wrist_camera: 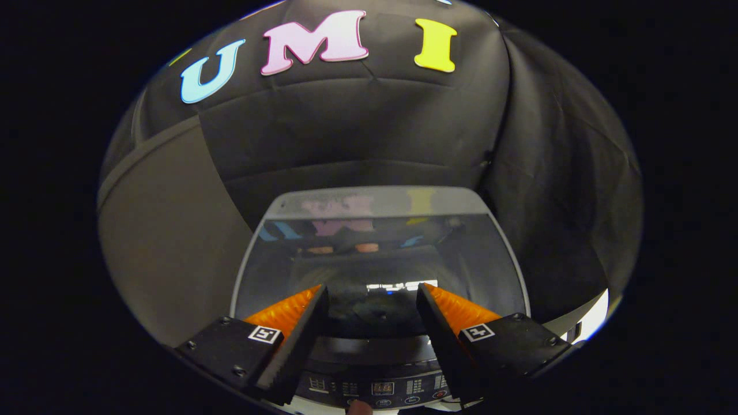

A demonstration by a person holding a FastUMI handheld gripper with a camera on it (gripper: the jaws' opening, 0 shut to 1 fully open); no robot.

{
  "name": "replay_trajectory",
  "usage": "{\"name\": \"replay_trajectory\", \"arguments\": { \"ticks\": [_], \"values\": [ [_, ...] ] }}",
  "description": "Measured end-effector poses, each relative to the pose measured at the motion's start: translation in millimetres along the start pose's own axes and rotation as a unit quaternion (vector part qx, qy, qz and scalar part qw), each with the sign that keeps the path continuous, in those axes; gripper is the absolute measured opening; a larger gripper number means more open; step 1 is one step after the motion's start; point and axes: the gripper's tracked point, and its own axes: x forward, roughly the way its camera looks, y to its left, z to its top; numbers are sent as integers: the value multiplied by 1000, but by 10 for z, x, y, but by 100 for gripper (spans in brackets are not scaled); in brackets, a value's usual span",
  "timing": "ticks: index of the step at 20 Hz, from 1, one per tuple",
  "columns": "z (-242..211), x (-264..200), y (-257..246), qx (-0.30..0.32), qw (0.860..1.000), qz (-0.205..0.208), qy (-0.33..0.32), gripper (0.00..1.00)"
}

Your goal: Put the clothes into the washing machine and then close the washing machine lid.

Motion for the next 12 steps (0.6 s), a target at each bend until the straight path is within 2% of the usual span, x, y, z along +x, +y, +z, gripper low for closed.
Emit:
{"name": "replay_trajectory", "arguments": {
  "ticks": [6, 12],
  "values": [
    [1319, -626, 260, 17, 990, 27, -136, 99],
    [2435, -1522, 439, -6, 962, 41, -270, 99]
  ]
}}
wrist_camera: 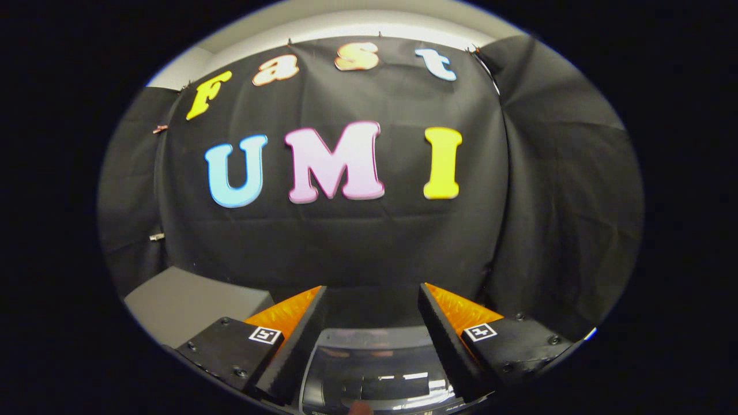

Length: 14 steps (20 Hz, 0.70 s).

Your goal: Put the clothes into the washing machine and then close the washing machine lid.

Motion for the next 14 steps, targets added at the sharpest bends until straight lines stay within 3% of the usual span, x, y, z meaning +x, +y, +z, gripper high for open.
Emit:
{"name": "replay_trajectory", "arguments": {
  "ticks": [5, 14],
  "values": [
    [633, -261, 76, -20, 997, 10, -79, 99],
    [865, -381, 187, -22, 994, 29, -105, 98]
  ]
}}
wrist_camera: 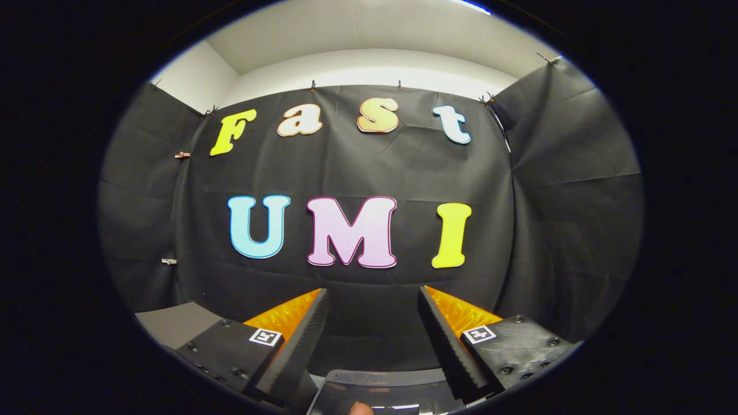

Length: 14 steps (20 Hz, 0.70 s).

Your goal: Put the clothes into the washing machine and then close the washing machine lid.

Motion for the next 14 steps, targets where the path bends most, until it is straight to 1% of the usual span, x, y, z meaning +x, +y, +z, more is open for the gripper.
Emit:
{"name": "replay_trajectory", "arguments": {
  "ticks": [4, 14],
  "values": [
    [-19, -36, 138, -2, 1000, 5, 3, 98],
    [30, -100, 89, 9, 1000, -6, 1, 98]
  ]
}}
